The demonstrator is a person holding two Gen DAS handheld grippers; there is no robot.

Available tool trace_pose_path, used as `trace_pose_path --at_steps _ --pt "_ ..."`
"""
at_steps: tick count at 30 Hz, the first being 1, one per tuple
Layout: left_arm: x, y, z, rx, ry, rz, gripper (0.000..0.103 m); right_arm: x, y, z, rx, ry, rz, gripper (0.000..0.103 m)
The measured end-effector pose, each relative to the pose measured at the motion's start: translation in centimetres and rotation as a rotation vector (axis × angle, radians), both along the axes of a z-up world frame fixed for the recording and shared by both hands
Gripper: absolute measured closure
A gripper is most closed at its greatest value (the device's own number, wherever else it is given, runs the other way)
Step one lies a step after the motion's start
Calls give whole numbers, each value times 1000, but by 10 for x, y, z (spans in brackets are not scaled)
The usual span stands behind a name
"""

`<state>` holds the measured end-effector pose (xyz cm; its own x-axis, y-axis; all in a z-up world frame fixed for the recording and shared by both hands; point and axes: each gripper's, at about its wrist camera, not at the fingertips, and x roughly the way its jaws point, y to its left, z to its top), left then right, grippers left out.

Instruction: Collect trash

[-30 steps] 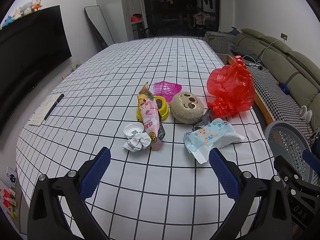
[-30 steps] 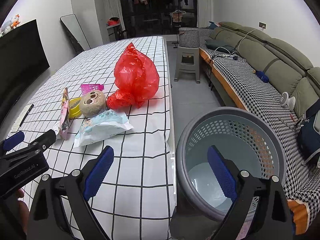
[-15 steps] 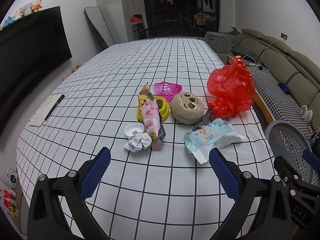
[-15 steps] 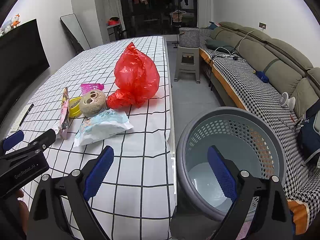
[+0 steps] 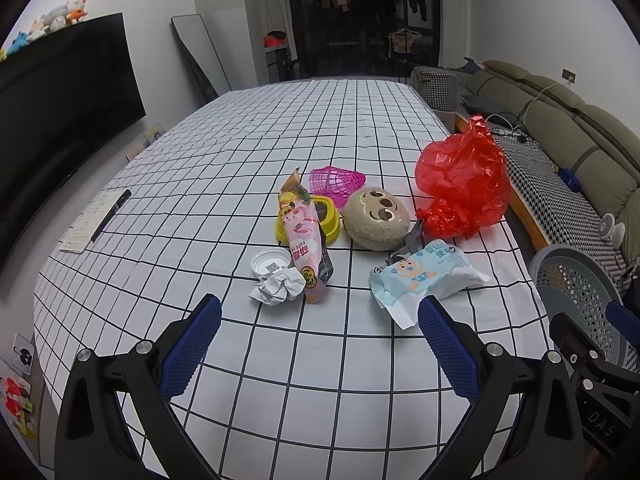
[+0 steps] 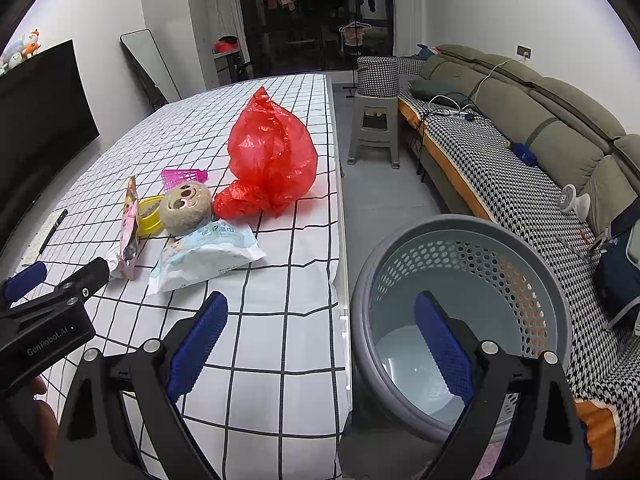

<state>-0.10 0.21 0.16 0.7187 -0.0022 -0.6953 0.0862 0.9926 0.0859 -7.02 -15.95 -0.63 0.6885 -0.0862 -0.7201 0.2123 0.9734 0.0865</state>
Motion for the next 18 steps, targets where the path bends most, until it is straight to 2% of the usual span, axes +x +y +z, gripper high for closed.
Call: trace_pose_path --at_steps 18 --pt "-1 4 1 -1 -13 10 6 -2 -1 5 0 -7 -3 13"
